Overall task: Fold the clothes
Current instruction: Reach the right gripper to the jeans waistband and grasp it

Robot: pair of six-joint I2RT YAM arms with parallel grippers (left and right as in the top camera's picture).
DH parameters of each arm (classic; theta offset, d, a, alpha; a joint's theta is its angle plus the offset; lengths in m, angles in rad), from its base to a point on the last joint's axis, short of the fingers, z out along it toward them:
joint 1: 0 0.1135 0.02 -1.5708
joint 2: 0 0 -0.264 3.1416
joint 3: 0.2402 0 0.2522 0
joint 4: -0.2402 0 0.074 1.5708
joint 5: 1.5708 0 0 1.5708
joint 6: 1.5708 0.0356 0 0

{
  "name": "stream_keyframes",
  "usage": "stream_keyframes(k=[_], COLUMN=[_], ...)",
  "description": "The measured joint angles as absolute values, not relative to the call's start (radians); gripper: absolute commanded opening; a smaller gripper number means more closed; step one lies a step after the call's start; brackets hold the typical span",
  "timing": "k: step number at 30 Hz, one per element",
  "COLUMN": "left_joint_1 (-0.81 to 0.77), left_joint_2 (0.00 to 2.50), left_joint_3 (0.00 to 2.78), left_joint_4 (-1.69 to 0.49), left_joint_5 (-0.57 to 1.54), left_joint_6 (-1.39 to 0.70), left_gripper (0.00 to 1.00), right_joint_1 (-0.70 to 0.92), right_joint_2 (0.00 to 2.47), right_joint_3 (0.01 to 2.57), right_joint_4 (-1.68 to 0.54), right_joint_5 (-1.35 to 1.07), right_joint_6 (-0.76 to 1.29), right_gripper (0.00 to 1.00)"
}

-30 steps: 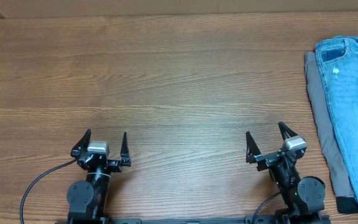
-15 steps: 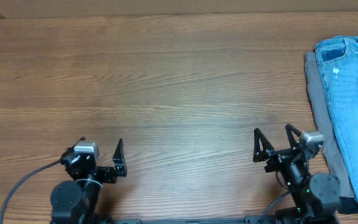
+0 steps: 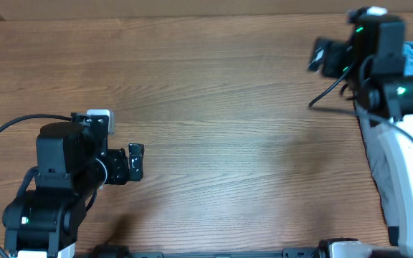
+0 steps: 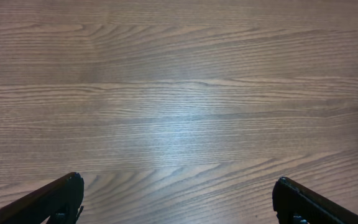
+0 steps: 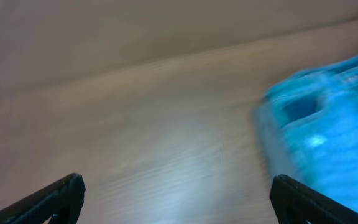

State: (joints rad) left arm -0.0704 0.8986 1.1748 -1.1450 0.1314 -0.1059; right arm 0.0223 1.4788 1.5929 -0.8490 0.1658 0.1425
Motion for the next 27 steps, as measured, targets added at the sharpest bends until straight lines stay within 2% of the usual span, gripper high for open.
stream_keyframes(k=[5, 9, 20, 23, 26, 27], left_joint_1=[-0.07, -0.07, -0.07, -0.07, -0.07, -0.07], left_joint_2=[0.902, 0.902, 0.902, 0.902, 0.902, 0.902], left_joint_3=[1.176, 1.176, 1.177, 1.177, 1.177, 1.177], left_joint_4=[-1.145, -1.145, -1.153, -1.153, -1.153, -1.153], left_joint_5=[0.138, 0.139, 0.139, 0.139, 0.139, 0.139], left_joint_6=[-0.106, -0.106, -0.126, -0.134, -0.142, -0.144], left_gripper=[1.0, 1.0, 1.0, 1.0, 1.0, 1.0], right_joint_1=[-0.277, -0.369, -0.402, -0.403, -0.407, -0.407], right_joint_2=[1.628, 1.758, 2.066, 2.098, 2.103, 2.103], right_joint_3=[1.601, 1.601, 1.601, 1.601, 1.601, 1.601], right_joint_4=[-0.722, -0.702, -0.69, -0.674, -0.665, -0.666], right_joint_5=[0.168, 0.138, 0.133, 0.147, 0.151, 0.154], right_joint_6=[0.065, -0.021, -0.063, -0.064, -0.066, -0.068], right_gripper=[1.0, 1.0, 1.0, 0.94, 0.92, 0.86])
